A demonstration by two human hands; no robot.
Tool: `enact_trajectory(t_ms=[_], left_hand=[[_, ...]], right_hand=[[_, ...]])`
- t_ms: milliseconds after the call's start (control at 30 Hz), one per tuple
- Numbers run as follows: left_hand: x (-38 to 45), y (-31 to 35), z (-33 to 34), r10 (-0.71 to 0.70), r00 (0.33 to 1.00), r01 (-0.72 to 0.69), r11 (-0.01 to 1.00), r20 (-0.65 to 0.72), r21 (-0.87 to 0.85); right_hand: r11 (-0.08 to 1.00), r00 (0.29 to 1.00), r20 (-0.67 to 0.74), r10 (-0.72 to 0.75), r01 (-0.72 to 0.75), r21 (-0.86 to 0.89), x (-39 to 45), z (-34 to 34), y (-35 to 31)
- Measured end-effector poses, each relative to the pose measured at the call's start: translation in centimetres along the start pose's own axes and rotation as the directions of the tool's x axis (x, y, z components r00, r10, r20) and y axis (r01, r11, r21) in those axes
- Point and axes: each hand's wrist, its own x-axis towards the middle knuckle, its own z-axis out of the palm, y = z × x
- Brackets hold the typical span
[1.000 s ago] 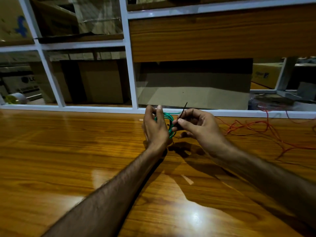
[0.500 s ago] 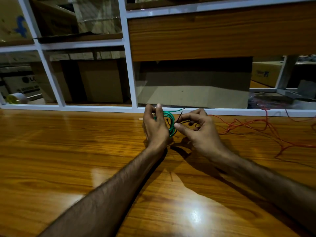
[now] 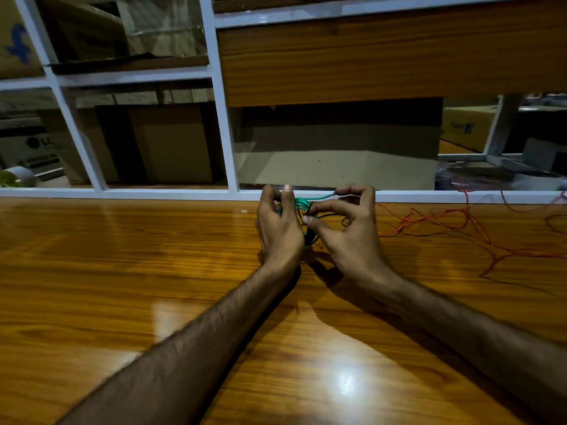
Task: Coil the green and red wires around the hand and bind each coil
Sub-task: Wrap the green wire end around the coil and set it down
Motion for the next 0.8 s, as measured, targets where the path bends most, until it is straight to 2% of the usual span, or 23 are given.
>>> enact_trajectory(t_ms=[133, 333, 500, 800], left_hand=[[-0.3, 0.1, 0.2, 0.002, 1.0, -0.002, 1.0, 0.011, 0.002], [-0.6, 0.0, 0.6, -0.013, 0.999, 0.014, 1.0, 0.048, -0.026], [-0.9, 0.3, 0.7, -0.033, 0.998, 0.035, 0.998, 0.055, -0.043], [-1.4, 0.5, 1.0, -0.102, 0.994, 0.105, 0.992, 0.047, -0.073]], right_hand=[[0.99, 0.991, -0.013, -0.132, 0.131, -0.044, 0.1, -0.2, 0.1], [0.942, 0.963, 0.053, -0.264, 0.27, -0.198, 0.4, -0.6, 0.5], [0.902, 0.934, 0.106, -0.34, 0.356, -0.245, 0.4, -0.8, 1.0], [0.892, 0.906, 0.111, -0.408, 0.421, -0.163, 0.4, -1.1, 1.0]])
